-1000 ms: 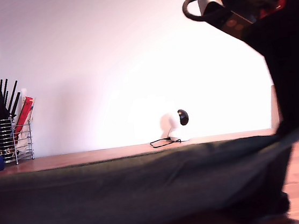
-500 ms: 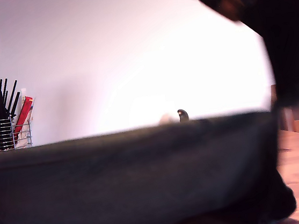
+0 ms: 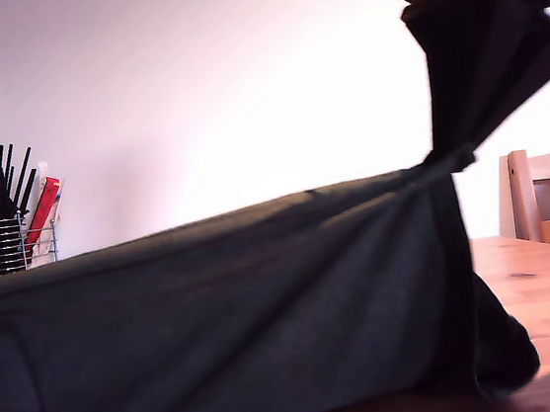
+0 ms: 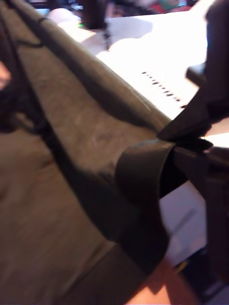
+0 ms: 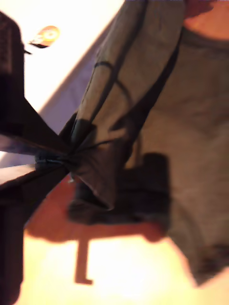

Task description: Fold the underwear in front of you. After folding it, place it to the left side.

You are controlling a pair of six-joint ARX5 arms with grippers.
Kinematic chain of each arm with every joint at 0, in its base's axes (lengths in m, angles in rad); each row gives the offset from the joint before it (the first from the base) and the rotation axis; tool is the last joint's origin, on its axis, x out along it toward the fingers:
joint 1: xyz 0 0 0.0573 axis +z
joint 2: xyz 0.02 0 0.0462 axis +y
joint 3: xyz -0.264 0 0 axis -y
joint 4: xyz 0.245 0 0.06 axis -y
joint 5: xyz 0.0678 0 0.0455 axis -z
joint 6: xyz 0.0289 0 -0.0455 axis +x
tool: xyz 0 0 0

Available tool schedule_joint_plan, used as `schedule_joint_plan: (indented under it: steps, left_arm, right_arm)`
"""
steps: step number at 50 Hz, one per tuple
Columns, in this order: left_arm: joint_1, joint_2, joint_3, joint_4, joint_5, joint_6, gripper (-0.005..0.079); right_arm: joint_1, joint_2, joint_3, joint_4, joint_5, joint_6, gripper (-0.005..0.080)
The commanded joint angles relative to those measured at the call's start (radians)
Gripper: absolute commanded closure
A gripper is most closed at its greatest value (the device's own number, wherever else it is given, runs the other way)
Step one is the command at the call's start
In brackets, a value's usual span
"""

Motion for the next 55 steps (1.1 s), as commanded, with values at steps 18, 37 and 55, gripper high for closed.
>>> schedule_joint_plan:
  steps: [18,37,55]
  left_arm:
    - [0.092,0.003,-0.009,0.090,0.000,0.003,0.0762]
    - [0.114,0.003,-0.009,0.211,-0.029,-0.009,0.0762]
    - [0.115,0.003,-0.009,0.330,-0.059,-0.049,0.0762]
  right_arm:
    - [-0.018,0.087,0.019,0.128,0.053,-0.007,0.0763]
    - [-0.068,0.143,0.087,0.169,0.052,-0.024,0.0763]
    - [-0.068,0.214,0.098,0.265,0.050,-0.026,0.0763]
